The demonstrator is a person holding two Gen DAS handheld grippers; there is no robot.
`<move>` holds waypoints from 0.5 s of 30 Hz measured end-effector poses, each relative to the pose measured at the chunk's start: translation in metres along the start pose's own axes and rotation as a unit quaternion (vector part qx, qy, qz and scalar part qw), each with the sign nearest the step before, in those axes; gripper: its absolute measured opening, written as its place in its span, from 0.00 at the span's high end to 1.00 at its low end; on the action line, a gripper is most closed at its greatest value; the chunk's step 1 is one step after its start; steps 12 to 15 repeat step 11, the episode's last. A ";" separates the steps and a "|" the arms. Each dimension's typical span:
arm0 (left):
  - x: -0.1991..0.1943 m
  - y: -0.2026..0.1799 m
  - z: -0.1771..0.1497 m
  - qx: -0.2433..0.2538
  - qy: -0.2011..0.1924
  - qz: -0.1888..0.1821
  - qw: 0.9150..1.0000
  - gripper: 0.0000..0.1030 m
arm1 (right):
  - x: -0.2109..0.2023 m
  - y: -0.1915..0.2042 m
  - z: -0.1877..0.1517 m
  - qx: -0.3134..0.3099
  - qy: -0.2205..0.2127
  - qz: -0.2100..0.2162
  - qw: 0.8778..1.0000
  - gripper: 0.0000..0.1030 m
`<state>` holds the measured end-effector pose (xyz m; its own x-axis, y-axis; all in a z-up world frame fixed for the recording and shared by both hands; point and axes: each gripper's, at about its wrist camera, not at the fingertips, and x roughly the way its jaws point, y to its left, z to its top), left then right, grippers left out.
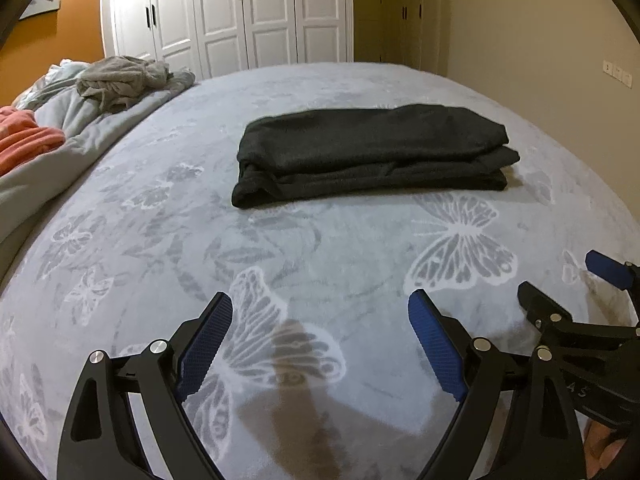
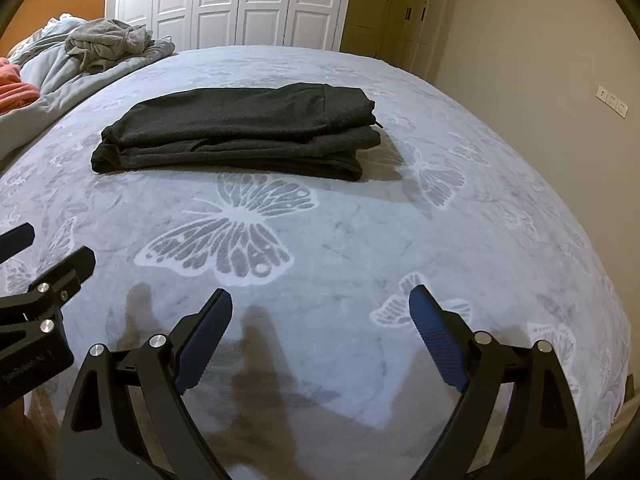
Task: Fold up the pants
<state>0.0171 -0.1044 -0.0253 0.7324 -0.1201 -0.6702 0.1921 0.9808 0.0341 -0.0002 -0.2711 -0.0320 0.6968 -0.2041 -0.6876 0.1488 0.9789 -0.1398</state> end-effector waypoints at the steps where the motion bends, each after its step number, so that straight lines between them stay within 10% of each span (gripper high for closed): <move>1: -0.001 0.000 0.000 0.000 -0.002 0.003 1.000 0.15 | 0.000 0.000 0.000 0.000 0.000 0.000 1.000 0.15; 15: 0.009 0.004 0.001 -0.015 0.028 -0.006 0.999 0.15 | -0.003 0.005 -0.001 0.001 -0.003 -0.001 1.000 0.11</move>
